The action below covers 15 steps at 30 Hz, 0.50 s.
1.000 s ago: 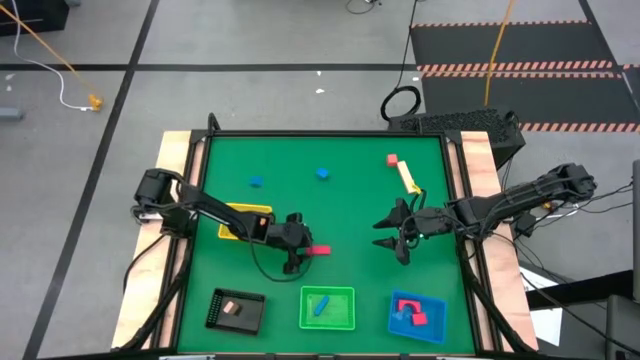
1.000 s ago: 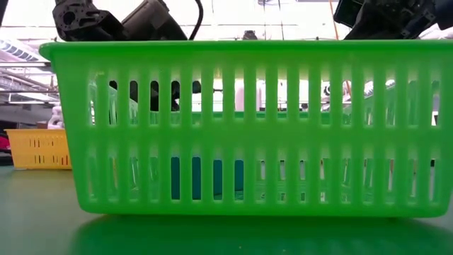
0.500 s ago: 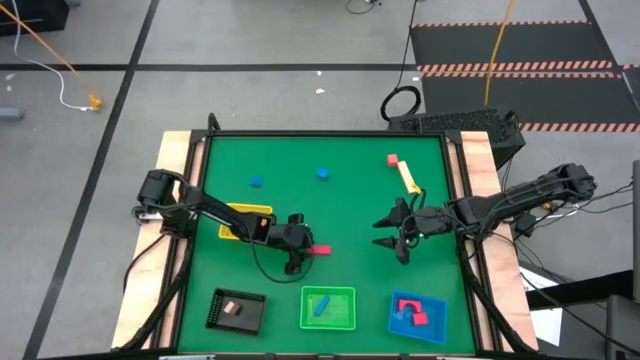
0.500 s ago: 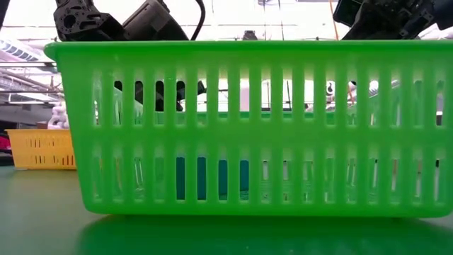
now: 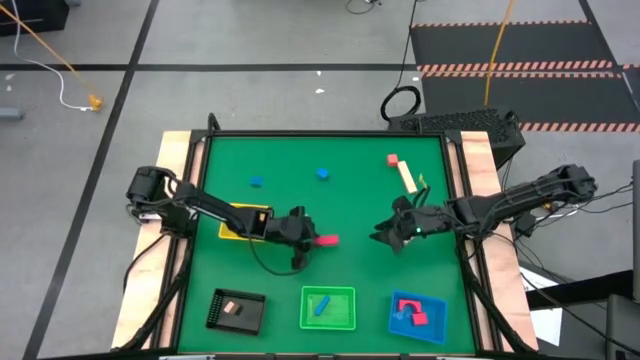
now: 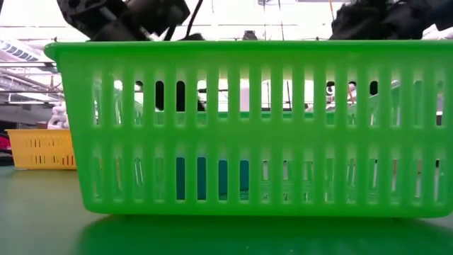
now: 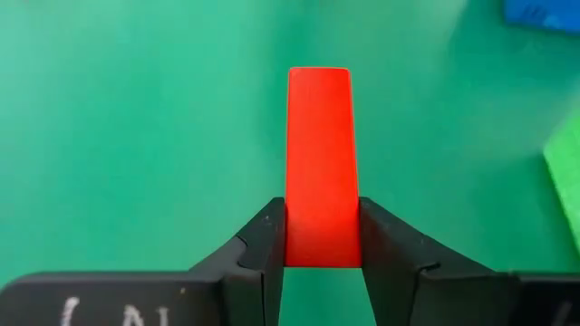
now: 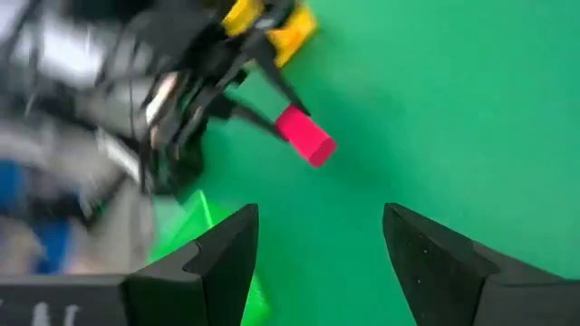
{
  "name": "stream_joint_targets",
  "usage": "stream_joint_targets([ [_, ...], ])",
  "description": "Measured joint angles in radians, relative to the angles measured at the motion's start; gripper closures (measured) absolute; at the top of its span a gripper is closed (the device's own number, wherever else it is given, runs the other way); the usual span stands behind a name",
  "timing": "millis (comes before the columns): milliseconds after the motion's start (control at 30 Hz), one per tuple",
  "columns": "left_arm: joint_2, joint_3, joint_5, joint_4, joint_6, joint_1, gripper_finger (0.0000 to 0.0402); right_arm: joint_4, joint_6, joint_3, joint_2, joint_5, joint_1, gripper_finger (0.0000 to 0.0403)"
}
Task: Sort & place blocks by color
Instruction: Put the red rectangular block into the blue bin
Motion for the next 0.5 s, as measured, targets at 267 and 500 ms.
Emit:
stream_joint_targets([
  [267, -0.017, 0.107, -0.061, -0.015, 0.195, 0.001, 0.0292, 0.073, 0.34, 0.0, 0.059, -0.002, -0.04, 0.0177],
  [500, -0.018, 0.157, -0.077, -0.04, 0.252, 0.033, 0.0292, 0.274, 0.335, 0.001, 0.166, -0.007, -0.06, 0.0177],
])
